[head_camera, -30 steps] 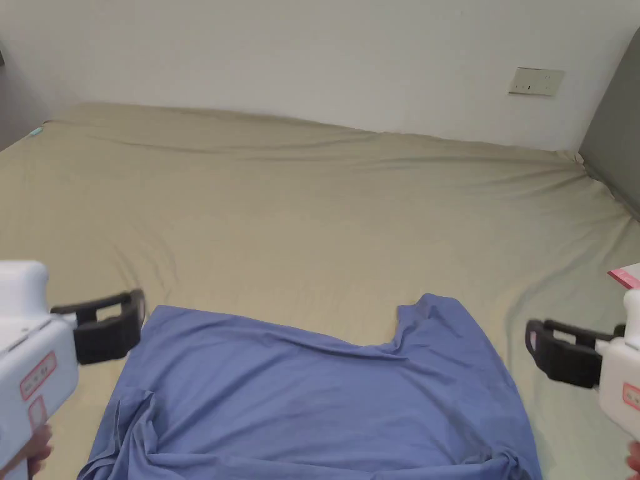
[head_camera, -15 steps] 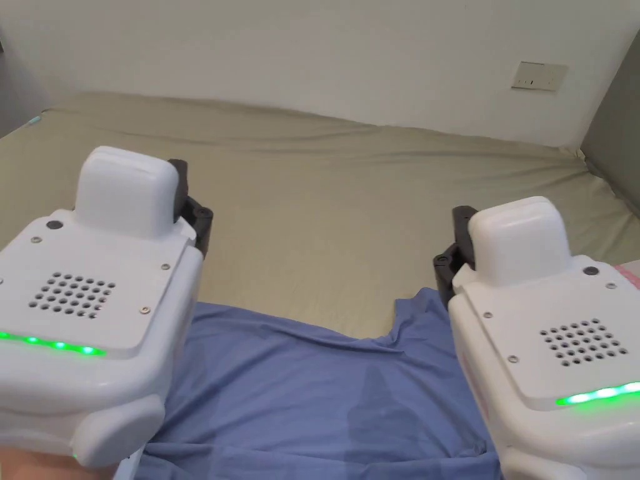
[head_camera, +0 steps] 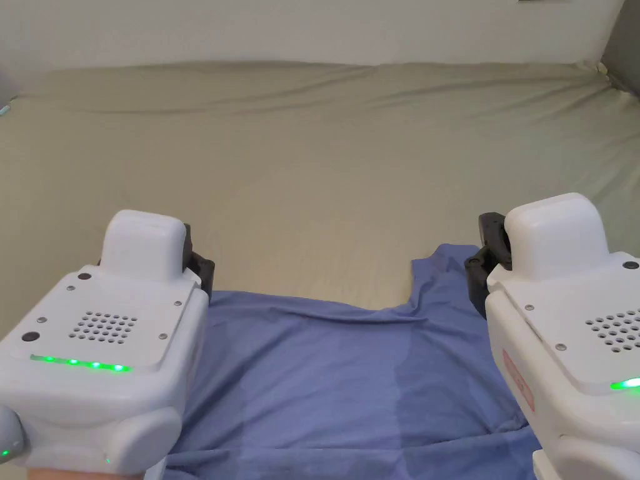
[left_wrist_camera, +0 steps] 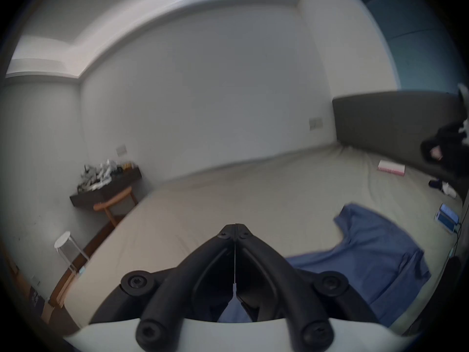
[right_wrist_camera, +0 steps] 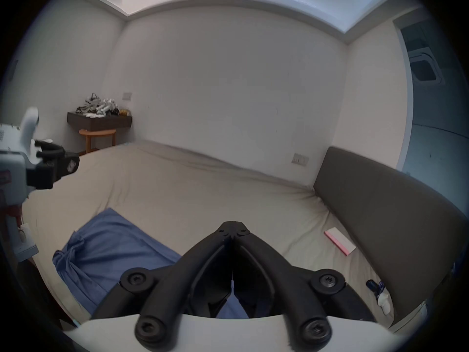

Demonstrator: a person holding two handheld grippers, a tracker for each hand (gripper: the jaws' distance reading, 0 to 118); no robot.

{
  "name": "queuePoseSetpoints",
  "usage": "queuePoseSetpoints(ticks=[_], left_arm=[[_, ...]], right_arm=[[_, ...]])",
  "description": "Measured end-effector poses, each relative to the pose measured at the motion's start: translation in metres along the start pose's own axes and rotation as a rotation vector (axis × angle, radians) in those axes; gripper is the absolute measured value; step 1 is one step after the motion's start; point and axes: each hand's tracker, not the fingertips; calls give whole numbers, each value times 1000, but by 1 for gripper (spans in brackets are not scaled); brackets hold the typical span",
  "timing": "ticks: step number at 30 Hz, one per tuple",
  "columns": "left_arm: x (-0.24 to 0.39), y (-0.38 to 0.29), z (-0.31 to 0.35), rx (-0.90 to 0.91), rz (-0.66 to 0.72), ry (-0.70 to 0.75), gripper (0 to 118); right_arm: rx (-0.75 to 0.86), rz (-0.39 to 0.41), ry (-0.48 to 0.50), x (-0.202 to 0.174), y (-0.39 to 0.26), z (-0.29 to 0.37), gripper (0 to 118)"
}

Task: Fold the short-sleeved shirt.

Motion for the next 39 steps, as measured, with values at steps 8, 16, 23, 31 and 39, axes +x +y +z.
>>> queuePoseSetpoints(ticks=[8,16,23,31,39], left_arm=[[-56,-120,-146,-493,224,-77,115],[-89,-140,-245,-539,243,33,85],[-50,-137,-246,-603,64,-22,3],[-67,-93,-189,-443,107,-14,3],[-80,-55,-119,-316,130,-49,3]], right_arm=[[-178,-28,-47,36,-54,-40,2],[-288,-54,-99,64,-81,-58,2],[-319,-72,-101,72,-85,-67,2],[-324,-103,-91,98,-71,-103,2],[-607,-192,74,124,-94,-197,77]])
